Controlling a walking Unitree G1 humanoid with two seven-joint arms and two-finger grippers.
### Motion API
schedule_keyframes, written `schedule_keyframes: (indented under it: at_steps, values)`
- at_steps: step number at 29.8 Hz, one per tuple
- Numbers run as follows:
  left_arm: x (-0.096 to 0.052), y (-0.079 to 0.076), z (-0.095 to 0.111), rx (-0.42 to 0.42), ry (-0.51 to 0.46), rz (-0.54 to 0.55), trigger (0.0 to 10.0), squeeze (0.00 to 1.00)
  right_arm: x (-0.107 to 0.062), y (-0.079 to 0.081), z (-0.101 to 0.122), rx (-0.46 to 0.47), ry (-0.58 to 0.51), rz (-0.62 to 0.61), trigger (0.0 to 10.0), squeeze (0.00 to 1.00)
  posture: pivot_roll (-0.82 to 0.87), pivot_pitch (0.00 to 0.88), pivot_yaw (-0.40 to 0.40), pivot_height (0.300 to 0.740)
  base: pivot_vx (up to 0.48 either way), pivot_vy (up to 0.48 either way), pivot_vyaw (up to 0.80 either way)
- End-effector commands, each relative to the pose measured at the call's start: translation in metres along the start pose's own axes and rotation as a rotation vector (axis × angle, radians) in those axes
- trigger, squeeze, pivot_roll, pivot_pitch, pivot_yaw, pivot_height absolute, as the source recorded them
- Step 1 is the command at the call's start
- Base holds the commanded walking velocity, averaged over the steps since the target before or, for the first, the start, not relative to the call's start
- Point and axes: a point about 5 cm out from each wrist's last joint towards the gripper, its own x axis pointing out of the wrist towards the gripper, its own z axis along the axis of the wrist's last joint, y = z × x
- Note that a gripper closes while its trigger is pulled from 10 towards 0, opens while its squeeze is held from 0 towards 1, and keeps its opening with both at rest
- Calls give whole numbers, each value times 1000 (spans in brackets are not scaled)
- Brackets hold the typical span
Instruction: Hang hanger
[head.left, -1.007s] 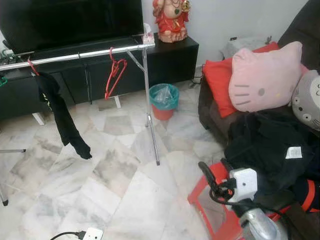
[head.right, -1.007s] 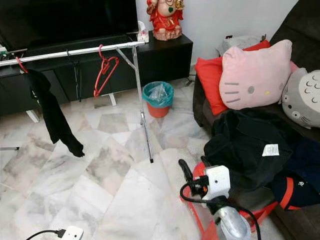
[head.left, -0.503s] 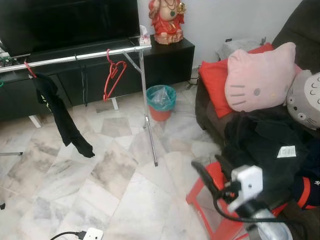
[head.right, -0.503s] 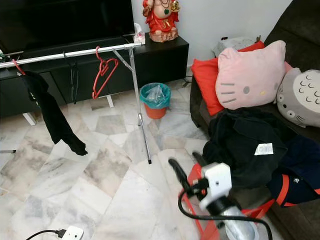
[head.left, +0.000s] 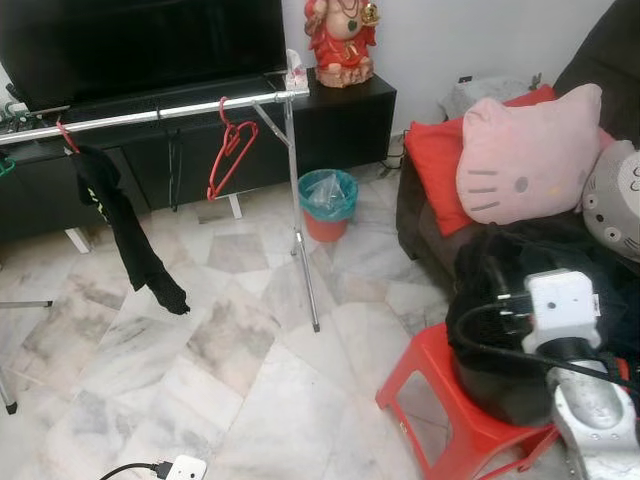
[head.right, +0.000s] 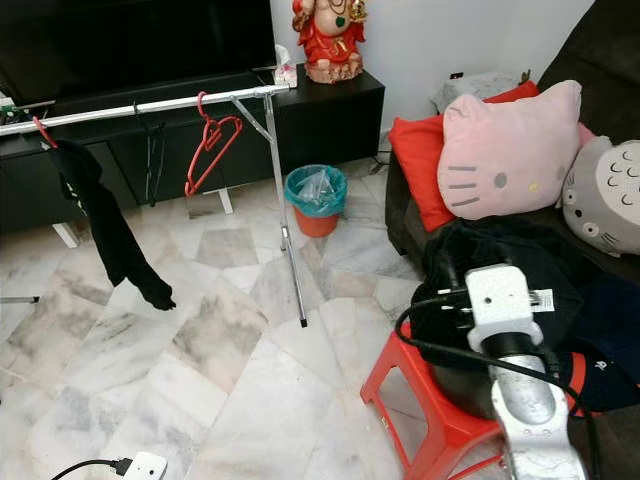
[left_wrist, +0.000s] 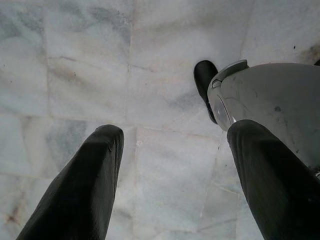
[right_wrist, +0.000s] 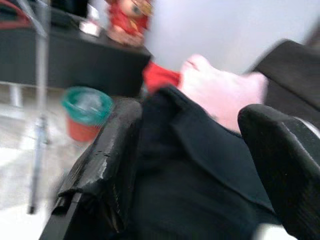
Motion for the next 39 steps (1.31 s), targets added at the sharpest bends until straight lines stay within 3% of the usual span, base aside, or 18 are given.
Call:
schedule_keyframes:
  at_steps: [1,9,17,28,39]
  values:
    - [-1,3,-6,6,23,7,10000,0,2,-7,0,-13,11,-16,10000,0,-106,0,75,740,0,0,0]
    - [-1,3,-5,8,22,4,10000,0,5,-10,-3,-48,43,12,10000,0,-105,0,78,740,0,0,0]
    - [-1,4,-4,7,21,7,10000,0,20,9,-5,-94,67,167,10000,0,-99,0,81,740,0,0,0]
    - [-1,5,-4,5,19,10,10000,0,44,-2,15,-140,-6,106,10000,0,-91,0,84,740,0,0,0]
    - [-1,4,-5,7,24,3,10000,0,40,-15,6,-203,78,37,10000,0,-97,0,87,740,0,0,0]
